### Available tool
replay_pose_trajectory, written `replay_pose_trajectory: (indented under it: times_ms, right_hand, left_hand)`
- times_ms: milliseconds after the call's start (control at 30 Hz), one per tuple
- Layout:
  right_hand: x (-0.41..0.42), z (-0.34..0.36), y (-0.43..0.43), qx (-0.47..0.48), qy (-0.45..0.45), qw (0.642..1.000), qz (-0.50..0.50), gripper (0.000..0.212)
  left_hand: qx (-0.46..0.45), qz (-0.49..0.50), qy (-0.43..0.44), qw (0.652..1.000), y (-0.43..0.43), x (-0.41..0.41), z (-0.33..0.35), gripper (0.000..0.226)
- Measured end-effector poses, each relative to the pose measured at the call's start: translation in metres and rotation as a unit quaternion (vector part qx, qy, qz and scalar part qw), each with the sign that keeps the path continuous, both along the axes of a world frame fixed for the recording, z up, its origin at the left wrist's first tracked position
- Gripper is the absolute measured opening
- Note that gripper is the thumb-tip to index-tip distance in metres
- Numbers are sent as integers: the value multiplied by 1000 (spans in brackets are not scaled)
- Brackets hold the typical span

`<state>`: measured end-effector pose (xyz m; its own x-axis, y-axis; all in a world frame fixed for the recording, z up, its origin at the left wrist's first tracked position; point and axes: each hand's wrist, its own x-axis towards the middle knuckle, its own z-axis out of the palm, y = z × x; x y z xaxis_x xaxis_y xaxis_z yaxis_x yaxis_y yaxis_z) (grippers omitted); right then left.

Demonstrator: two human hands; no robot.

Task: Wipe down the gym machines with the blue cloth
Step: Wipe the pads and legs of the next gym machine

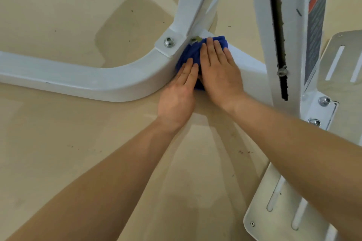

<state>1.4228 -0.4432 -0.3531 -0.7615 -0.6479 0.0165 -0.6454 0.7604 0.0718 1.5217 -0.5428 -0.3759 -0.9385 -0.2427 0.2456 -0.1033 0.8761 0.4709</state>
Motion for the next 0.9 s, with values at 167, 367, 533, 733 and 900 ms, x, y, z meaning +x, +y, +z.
replay_pose_trajectory:
  times_ms: [167, 367, 533, 733, 900]
  right_hand:
    - [-2, -2, -24, -9, -1, 1000, 1, 55]
    - [14, -6, 23, 1, -12, 1000, -18, 54]
    - [20, -8, 33, 8, -4, 999, -34, 57]
    - [-4, -4, -13, -7, -9, 999, 31, 57]
    - [14, -7, 40, 12, -19, 1000, -11, 58]
  left_hand:
    - [75, -3, -69, 995, -3, 10, 0, 68]
    - [73, -81, -132, 985, 6, 19, 6, 73]
    - [101, -78, -140, 982, 34, 17, 4, 68]
    - [143, 0, -152, 978, 12, 0, 8, 71]
    - [183, -55, -168, 967, 48, 13, 10, 74]
